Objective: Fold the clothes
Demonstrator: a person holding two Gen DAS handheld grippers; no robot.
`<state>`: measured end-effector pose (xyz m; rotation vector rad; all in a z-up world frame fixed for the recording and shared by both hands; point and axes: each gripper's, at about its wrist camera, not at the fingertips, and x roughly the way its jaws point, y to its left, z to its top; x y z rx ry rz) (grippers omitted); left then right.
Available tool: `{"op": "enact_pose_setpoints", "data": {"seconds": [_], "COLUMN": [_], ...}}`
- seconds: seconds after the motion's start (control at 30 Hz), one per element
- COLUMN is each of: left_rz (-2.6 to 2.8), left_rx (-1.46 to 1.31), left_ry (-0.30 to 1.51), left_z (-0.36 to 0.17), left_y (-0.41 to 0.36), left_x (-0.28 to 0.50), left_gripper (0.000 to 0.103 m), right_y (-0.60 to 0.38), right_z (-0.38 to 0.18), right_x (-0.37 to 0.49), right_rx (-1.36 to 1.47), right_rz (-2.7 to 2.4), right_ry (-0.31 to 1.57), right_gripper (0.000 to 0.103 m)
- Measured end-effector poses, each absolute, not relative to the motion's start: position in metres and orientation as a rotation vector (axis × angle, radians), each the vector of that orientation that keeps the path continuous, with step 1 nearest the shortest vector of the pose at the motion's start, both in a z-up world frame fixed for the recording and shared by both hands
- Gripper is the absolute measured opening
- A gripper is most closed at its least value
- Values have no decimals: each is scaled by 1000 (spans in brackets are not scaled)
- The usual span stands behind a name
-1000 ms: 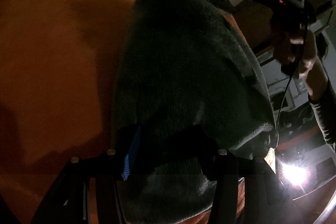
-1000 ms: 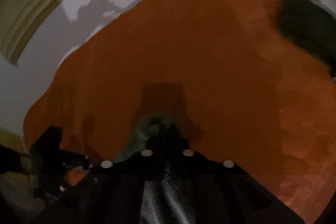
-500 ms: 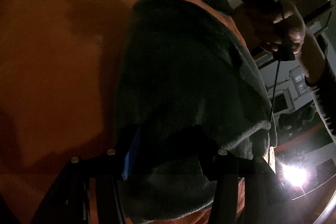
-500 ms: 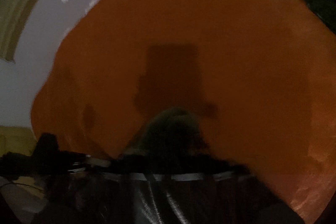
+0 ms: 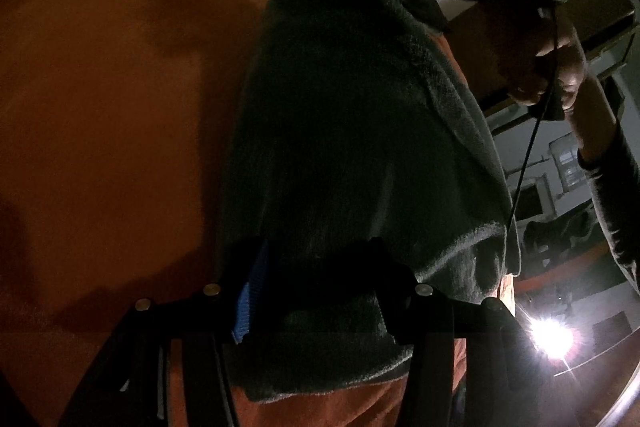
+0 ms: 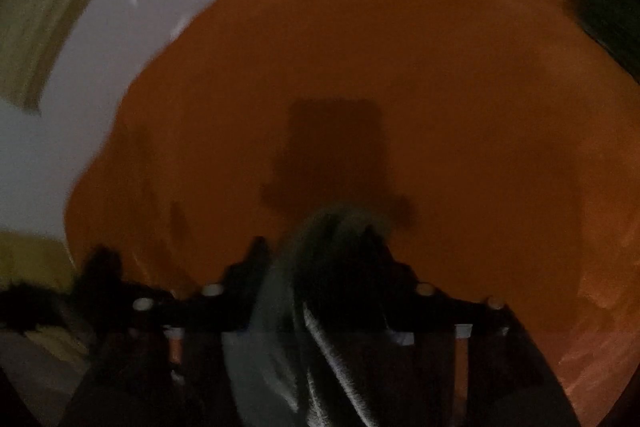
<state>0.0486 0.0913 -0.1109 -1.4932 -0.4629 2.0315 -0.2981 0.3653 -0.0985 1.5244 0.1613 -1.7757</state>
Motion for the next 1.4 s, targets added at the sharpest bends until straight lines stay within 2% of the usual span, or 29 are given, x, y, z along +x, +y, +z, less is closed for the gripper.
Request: {"op": "enact_pose_setpoints", "data": {"seconds": [0.03,0.2,0.23,0.3,0.4,0.47,0.5,0.57,0.6,0.63,0.67,0.7,0.73,0.8,0.87,0.9,1.0,1.07,1.13,1.27,1.33,1.4], "left_rz": [2035,2043,2043,2046,2049,2038,2032,2026,2018,2010,2018,2027,2027,2025,2022,2028,2043,2018,1989,1958,1944,1940], "left_rx": [-1491,-1495,-1499,-1502,-1510,-1525,-1533,-1559,-1567,-1574,-1589,-1604,-1621,-1655,-1688,-1674,-1601,-1582,-1571,-1589,-1608,-1619], "left_ry": [-459,-477,-478,-475,-482,-502,-511,-513,-512,-511,-478,-443,-429,-403,-377,-380,-414,-445,-464,-444,-436,-421], "left_z": [-112,-112,-109,-107,-106,-104,-103,-102,-101,-101,-102,-104,-107,-113,-118,-115,-98,-93,-94,-93,-102,-122], "left_y": [94,119,122,129,136,137,137,137,138,138,142,146,149,156,163,166,176,188,213,112,119,134], "left_x": [50,71,82,95,100,103,104,109,112,114,117,120,122,126,131,132,133,128,115,30,23,26], "left_gripper": [52,52,52,52,52,52,52,52,52,52,52,52,52,52,52,52,52,52,52,52,52,52], "right_y": [362,377,385,400,419,423,416,406,402,397,393,397,401,418,426,429,452,485,527,615,650,659], "right_z": [-104,-98,-89,-72,-70,-69,-74,-87,-95,-103,-111,-116,-121,-122,-124,-123,-83,-54,-41,-69,-89,-105], "right_x": [-297,-290,-292,-297,-308,-300,-292,-272,-264,-257,-249,-252,-255,-266,-272,-272,-255,-234,-223,-194,-179,-163], "right_rx": [1540,1489,1450,1364,1431,1441,1449,1489,1500,1509,1516,1517,1517,1515,1561,1578,1455,1369,1354,1478,1542,1553], "right_rz": [-1775,-1901,-1984,-2154,-2085,-2011,-1948,-1833,-1841,-1854,-1865,-1931,-2003,-2078,-2050,-2031,-2027,-2121,-2200,-2224,-2198,-2183], "right_ry": [209,150,141,124,-27,-64,-67,-21,64,155,247,278,304,182,108,87,70,123,107,-66,-155,-154], "right_gripper": [16,10,0,0,0,2,7,51,54,54,32,15,10,11,25,28,30,47,48,48,48,48]}}
